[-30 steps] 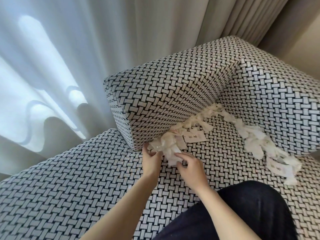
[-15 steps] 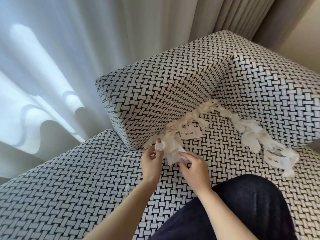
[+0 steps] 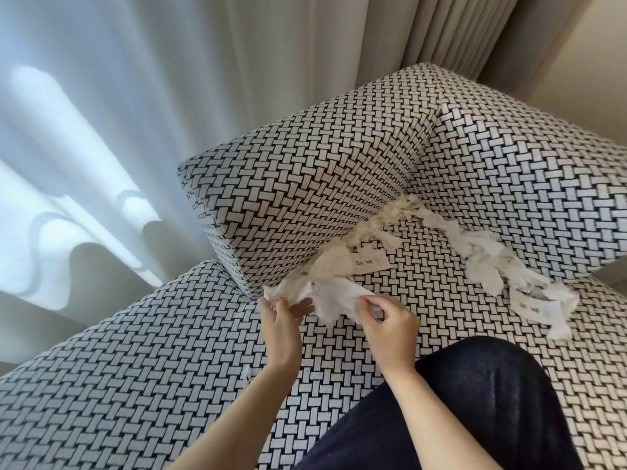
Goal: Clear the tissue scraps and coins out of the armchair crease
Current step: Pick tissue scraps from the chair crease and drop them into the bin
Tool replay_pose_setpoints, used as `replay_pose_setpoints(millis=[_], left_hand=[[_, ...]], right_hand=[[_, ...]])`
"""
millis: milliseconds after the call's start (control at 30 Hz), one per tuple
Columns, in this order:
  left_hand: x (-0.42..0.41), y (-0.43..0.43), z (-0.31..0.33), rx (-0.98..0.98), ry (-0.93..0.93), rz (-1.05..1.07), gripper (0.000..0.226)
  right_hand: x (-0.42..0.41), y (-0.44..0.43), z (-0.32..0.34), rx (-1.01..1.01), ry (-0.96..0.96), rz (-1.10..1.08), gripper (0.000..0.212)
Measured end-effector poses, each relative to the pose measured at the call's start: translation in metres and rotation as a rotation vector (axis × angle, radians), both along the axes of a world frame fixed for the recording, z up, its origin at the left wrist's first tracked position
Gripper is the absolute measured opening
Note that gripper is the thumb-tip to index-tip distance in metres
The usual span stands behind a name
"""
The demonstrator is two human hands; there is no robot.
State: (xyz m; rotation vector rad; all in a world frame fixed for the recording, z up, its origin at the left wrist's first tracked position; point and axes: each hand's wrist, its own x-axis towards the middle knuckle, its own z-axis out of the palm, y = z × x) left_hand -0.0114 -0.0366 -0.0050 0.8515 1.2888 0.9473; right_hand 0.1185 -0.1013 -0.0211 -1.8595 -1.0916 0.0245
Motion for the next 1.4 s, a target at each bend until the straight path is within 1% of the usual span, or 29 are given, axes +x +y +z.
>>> replay_pose_setpoints(millis=[67, 167, 367, 500, 633, 733, 800, 900, 1000, 1067, 1167, 1233, 1333, 1367, 1400], left_hand=[[0.001, 0.0, 0.001, 0.008, 0.004, 0.0, 0.021], [0.002, -0.001, 0.005, 0.027, -0.013, -0.029, 0.007], [0.004, -0.002, 0.007, 0.067, 0.032, -0.092, 0.028], [0.008, 0.0, 0.007, 0.094, 0.1, -0.105, 0.024], [0.013, 0.0, 0.013, 0.096, 0.131, -0.108, 0.023], [0.016, 0.0, 0.015, 0.1, 0.14, -0.112, 0.029], [0.019, 0.0, 0.017, 0.1, 0.137, -0.101, 0.04], [0.027, -0.003, 0.028, 0.12, 0.148, -0.076, 0.052], [0.037, -0.006, 0.038, 0.085, 0.174, 0.015, 0.054], [0.044, -0.01, 0.042, 0.063, 0.195, 0.067, 0.048], [0.059, -0.019, 0.048, 0.098, 0.272, 0.035, 0.023], [0.069, -0.026, 0.053, 0.113, 0.256, 0.005, 0.011], [0.086, -0.037, 0.064, 0.132, 0.23, -0.04, 0.006], [0.091, -0.04, 0.068, 0.141, 0.23, -0.061, 0.005], [0.097, -0.043, 0.072, 0.152, 0.224, -0.092, 0.006]], right_hand=[[0.003, -0.001, 0.001, 0.04, 0.018, -0.034, 0.006], [0.005, -0.001, 0.002, 0.063, 0.044, -0.057, 0.009], [0.006, -0.002, 0.002, 0.023, 0.101, -0.052, 0.022], [0.006, -0.004, 0.003, -0.015, 0.171, -0.051, 0.033], [0.005, -0.006, 0.008, 0.027, 0.2, -0.071, 0.032], [0.007, -0.011, 0.014, 0.054, 0.223, -0.124, 0.036], [0.011, -0.015, 0.018, 0.055, 0.279, -0.179, 0.04], [0.025, -0.023, 0.032, 0.056, 0.316, -0.221, 0.035], [0.041, -0.03, 0.051, 0.012, 0.283, -0.187, 0.022], [0.053, -0.037, 0.064, -0.008, 0.278, -0.192, 0.015], [0.069, -0.047, 0.079, 0.005, 0.308, -0.222, 0.012], [0.079, -0.053, 0.088, 0.028, 0.378, -0.256, 0.012], [0.095, -0.067, 0.094, 0.075, 0.506, -0.292, 0.023], [0.099, -0.071, 0.096, 0.093, 0.548, -0.296, 0.023], [0.103, -0.078, 0.098, 0.116, 0.588, -0.303, 0.017]])
